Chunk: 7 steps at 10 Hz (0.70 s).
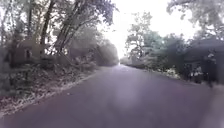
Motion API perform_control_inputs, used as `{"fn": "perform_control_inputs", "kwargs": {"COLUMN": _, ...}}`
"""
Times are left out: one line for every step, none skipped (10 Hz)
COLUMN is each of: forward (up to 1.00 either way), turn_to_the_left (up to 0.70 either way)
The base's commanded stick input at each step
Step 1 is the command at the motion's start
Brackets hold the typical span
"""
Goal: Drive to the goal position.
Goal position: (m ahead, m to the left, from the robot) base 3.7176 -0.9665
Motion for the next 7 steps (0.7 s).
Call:
{"fn": "perform_control_inputs", "kwargs": {"forward": 1.00, "turn_to_the_left": 0.00}}
{"fn": "perform_control_inputs", "kwargs": {"forward": 1.00, "turn_to_the_left": 0.00}}
{"fn": "perform_control_inputs", "kwargs": {"forward": 1.00, "turn_to_the_left": 0.00}}
{"fn": "perform_control_inputs", "kwargs": {"forward": 1.00, "turn_to_the_left": 0.00}}
{"fn": "perform_control_inputs", "kwargs": {"forward": 1.00, "turn_to_the_left": 0.00}}
{"fn": "perform_control_inputs", "kwargs": {"forward": 1.00, "turn_to_the_left": 0.00}}
{"fn": "perform_control_inputs", "kwargs": {"forward": 1.00, "turn_to_the_left": 0.00}}
